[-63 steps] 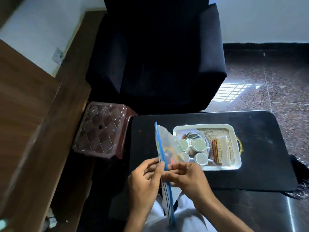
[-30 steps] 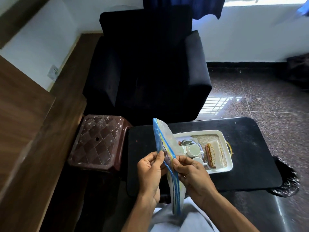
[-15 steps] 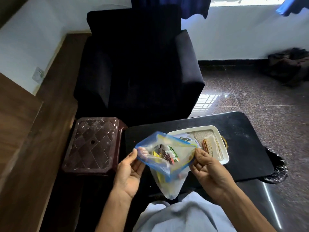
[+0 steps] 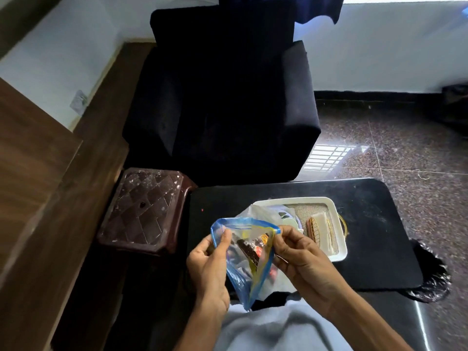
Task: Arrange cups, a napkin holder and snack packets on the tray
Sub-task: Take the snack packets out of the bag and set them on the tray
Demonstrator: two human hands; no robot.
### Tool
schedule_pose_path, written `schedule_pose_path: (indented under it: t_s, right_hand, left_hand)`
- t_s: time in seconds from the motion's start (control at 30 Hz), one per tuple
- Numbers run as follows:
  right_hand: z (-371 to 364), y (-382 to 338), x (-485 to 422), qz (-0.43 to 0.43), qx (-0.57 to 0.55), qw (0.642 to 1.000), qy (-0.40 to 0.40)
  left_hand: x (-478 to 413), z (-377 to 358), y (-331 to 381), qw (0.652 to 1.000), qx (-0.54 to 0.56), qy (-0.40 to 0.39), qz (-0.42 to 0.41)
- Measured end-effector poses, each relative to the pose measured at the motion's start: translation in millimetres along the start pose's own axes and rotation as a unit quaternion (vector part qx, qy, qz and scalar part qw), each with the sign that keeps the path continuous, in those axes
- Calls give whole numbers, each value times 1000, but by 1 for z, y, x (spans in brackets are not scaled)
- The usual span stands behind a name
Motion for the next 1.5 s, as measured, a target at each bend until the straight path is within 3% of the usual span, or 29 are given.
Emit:
schedule_pose_path:
  t_s: [0.07, 0.17, 0.23, 0.3, 0.33, 0.43, 0.53, 0.63, 0.77, 0.83, 0.9, 1.0, 1.1, 1.17, 1.23, 1.37, 1.5]
  right_hand:
    - [23, -14, 11, -6, -14, 1000, 0]
    - [67, -33, 36, -38, -10, 999, 23]
    - [95, -45, 58, -72, 56, 994, 57]
    - [122, -61, 76, -75, 218, 969, 85]
    - [134, -73, 83, -51, 341, 933, 100]
    - [131, -113, 93, 129, 647, 747, 88]
    - [92, -121, 80, 218, 722, 645, -124]
    - [70, -85, 53, 126, 810, 468, -329]
    - [80, -43, 25, 25, 910, 237, -339]
    - [84, -34, 27, 20, 924, 179, -337]
    - [87, -35, 31, 23, 926, 163, -340]
    - [86, -46, 34, 34, 922, 182, -341]
    - [76, -70, 40, 55, 917, 233, -319]
    - [69, -90, 49, 69, 907, 287, -302]
    - [61, -115, 61, 93, 874, 389, -275]
    - [74, -165, 92, 184, 786, 578, -120]
    - [133, -182, 117, 216, 529, 819, 51]
  left_hand:
    - [6, -18, -6, 999, 14, 17, -25]
    - [22, -58, -11, 996, 66, -25, -52]
    - [36, -87, -14, 994, 72, -59, -65]
    - [47, -110, -17, 992, 63, -76, -84]
    - [51, -119, -19, 991, 59, -77, -92]
    - [58, -138, -24, 991, 63, -76, -92]
    - [65, -151, -31, 992, 61, -77, -73]
    - [72, -161, -37, 993, 44, -86, -63]
    - [79, -168, -43, 992, 65, -102, -45]
    - [81, -170, -44, 991, 68, -104, -40]
    - [81, -171, -45, 992, 70, -98, -40]
    - [79, -167, -49, 993, 67, -93, -37]
    - [75, -162, -51, 992, 60, -107, -26]
    - [71, -157, -52, 991, 60, -119, -13]
    - [67, -150, -53, 990, 62, -129, 0]
    - [58, -133, -50, 990, 32, -137, 7]
    - [52, -127, -53, 989, 40, -143, 21]
Point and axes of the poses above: each hand's wrist, its own x-axis away from the middle knuckle, its own z-axis out of the back of the hand, y = z × x, the point moved 6 cm from there along -x, towards the middle knuckle, and after that the axes turned 14 degrees about -y, right-handed, at the moved point
